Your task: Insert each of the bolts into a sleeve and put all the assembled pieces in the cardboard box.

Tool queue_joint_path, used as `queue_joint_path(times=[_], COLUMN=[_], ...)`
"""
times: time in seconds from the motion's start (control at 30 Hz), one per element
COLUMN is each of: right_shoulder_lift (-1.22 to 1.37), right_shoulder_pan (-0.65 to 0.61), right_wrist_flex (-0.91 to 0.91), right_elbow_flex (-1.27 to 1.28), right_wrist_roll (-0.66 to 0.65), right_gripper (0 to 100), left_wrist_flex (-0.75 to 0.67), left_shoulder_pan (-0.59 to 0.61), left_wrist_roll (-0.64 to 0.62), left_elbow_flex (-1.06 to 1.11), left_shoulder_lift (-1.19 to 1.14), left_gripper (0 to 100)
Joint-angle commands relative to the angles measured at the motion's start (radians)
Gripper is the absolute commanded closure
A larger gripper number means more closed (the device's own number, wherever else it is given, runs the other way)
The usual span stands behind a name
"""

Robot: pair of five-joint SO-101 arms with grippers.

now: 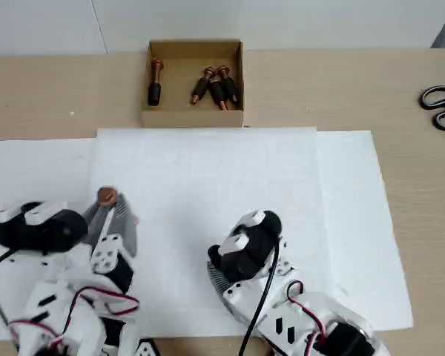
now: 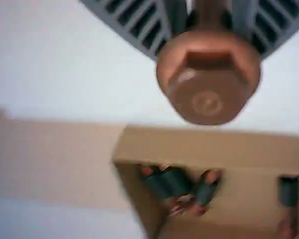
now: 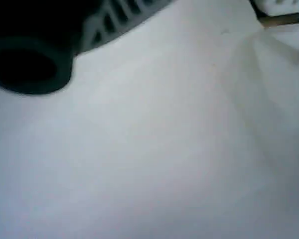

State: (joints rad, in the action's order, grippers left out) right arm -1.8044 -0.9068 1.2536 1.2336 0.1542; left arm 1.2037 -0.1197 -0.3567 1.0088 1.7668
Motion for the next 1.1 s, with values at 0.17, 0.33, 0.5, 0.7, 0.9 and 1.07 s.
queue_joint_path(times=[0.17,0.33,0.5,0.7,0.9,1.07], right_shoulder_lift=[-0.008,-0.008,-0.008,-0.01,-0.01,-0.01], right_shoulder_pan=[-0.033,-0.031,-0.002,0.085,0.088,0.088], right_wrist_flex=[-0.163,-0.214,-0.254,-0.259,-0.26,-0.309], right_elbow_flex=[0.061,0.114,0.155,0.164,0.16,0.161], right_wrist_roll=[-0.083,-0.083,-0.083,-0.114,-0.126,-0.158], right_gripper=[99.5,99.5,99.5,99.5,99.5,99.5], left_wrist_flex=[-0.394,-0.437,-0.436,-0.358,-0.302,-0.261], left_shoulder_pan=[-0.163,-0.281,-0.324,-0.338,-0.396,-0.397], left_wrist_roll=[-0.13,-0.181,-0.178,-0.178,-0.175,-0.15], left_elbow_flex=[0.182,0.214,0.216,0.216,0.214,0.222], left_shoulder_lift=[0.046,0.046,0.046,0.046,0.048,0.046], left_gripper=[100,100,100,100,100,100])
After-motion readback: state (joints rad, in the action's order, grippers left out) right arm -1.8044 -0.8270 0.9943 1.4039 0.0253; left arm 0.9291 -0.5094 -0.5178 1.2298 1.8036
